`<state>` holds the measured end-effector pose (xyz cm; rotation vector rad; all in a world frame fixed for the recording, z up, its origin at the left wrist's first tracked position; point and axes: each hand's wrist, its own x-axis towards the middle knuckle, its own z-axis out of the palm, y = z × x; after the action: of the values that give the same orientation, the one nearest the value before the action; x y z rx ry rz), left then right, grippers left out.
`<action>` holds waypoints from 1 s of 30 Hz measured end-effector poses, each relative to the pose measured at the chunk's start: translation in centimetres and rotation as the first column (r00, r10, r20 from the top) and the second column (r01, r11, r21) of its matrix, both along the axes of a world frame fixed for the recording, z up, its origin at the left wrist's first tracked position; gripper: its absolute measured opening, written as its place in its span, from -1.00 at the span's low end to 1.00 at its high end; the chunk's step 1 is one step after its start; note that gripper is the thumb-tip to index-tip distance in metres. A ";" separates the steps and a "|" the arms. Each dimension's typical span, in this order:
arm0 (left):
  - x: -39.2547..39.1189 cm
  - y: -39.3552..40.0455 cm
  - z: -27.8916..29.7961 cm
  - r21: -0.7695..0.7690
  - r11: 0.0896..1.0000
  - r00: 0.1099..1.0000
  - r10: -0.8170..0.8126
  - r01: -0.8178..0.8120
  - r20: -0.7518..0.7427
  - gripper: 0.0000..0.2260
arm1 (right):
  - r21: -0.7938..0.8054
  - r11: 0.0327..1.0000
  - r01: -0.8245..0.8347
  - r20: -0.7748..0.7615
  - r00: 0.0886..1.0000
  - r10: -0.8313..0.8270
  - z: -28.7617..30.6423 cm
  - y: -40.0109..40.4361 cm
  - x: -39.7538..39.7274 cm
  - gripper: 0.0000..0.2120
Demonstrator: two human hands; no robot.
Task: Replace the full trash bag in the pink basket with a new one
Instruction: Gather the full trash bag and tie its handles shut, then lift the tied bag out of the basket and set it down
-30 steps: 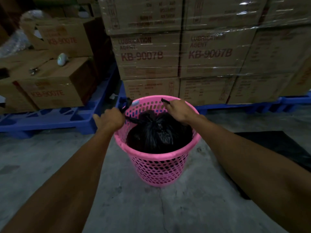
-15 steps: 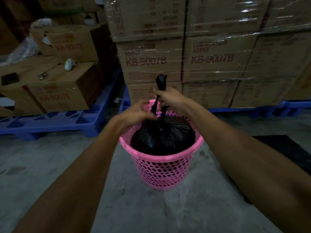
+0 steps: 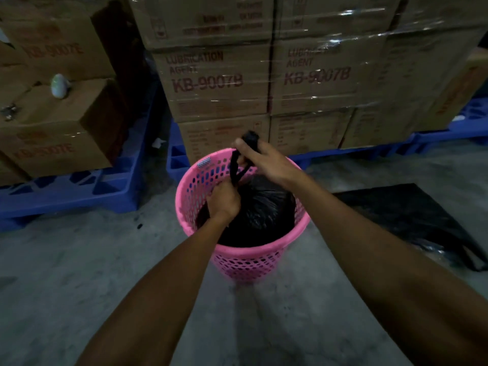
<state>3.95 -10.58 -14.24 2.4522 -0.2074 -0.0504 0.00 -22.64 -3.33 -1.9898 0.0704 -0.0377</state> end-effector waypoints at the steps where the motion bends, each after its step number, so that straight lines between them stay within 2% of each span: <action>1: 0.4 0.2 -0.1 -0.054 0.999 0.998 -0.001 -0.003 -0.062 -0.63 | 0.033 0.999 0.040 -0.030 0.999 -0.039 -0.5 -0.6 -0.9 -0.45; 2: 0.7 0.3 0.1 -0.098 0.995 0.993 -0.005 -0.007 -0.120 -0.65 | -0.026 0.989 0.146 -0.037 0.989 -0.146 -1.0 -1.2 -1.8 -0.50; 3: 0.7 0.5 0.2 -0.131 0.991 0.987 -0.001 -0.020 -0.160 -0.68 | -0.156 0.951 0.268 -0.021 0.962 -0.274 -2.2 -2.0 -2.7 -0.52; 5: 1.0 0.7 1.0 -0.178 0.984 0.972 -0.022 -0.020 -0.235 -0.70 | -0.437 0.785 0.439 -0.026 0.866 -0.499 -4.0 -2.5 -4.5 -0.55; 6: 1.1 0.7 1.4 -0.204 0.979 0.966 -0.033 -0.021 -0.258 -0.70 | -0.482 0.740 0.469 -0.089 0.814 -0.574 -4.7 -2.4 -5.5 -0.52; 8: 1.0 0.6 1.8 -0.247 0.969 0.953 -0.061 -0.015 -0.296 -0.70 | -0.375 0.779 0.503 -0.276 0.742 -0.611 -5.6 -1.7 -7.1 -0.31; 9: 1.3 0.5 1.9 -0.271 0.962 0.947 -0.068 -0.020 -0.313 -0.70 | -0.300 0.789 0.536 -0.322 0.722 -0.613 -5.7 -1.6 -7.5 -0.25; 10: 1.3 0.5 2.0 -0.284 0.959 0.940 -0.084 -0.014 -0.331 -0.70 | -0.254 0.776 0.577 -0.338 0.699 -0.630 -5.9 -1.3 -8.0 -0.24; 13: 1.8 0.7 2.3 -0.328 0.944 0.939 -0.084 -0.032 -0.333 -0.73 | -0.265 0.721 0.640 -0.341 0.637 -0.691 -5.7 -0.8 -7.6 -0.25; 17: 2.3 0.4 3.6 -0.320 0.944 0.956 -0.013 -0.085 -0.294 -0.70 | -0.242 0.691 0.681 -0.286 0.630 -0.722 -6.3 -0.5 -7.1 -0.26; 20: 2.3 -0.2 6.2 -0.335 0.931 0.973 0.072 -0.144 -0.219 -0.69 | -0.272 0.700 0.660 -0.291 0.637 -0.714 -6.9 -0.7 -7.0 -0.19; 22: 2.5 -0.8 8.8 -0.332 0.920 0.974 0.160 -0.206 -0.160 -0.65 | -0.274 0.691 0.669 -0.325 0.612 -0.721 -6.6 -0.9 -7.0 -0.21; 25: 2.9 -0.9 13.4 -0.316 0.915 0.967 0.249 -0.251 -0.046 -0.64 | -0.220 0.717 0.661 -0.351 0.633 -0.691 -6.1 -1.0 -7.3 -0.27; 30: 3.7 1.5 21.2 -0.327 0.869 0.893 0.430 -0.371 0.130 -0.65 | -0.217 0.732 0.646 -0.367 0.641 -0.674 -5.6 -0.8 -7.9 -0.29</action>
<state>7.69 -9.03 6.99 2.1505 0.2049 0.3855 -7.87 -23.49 -8.95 -1.8999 1.1100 -0.0804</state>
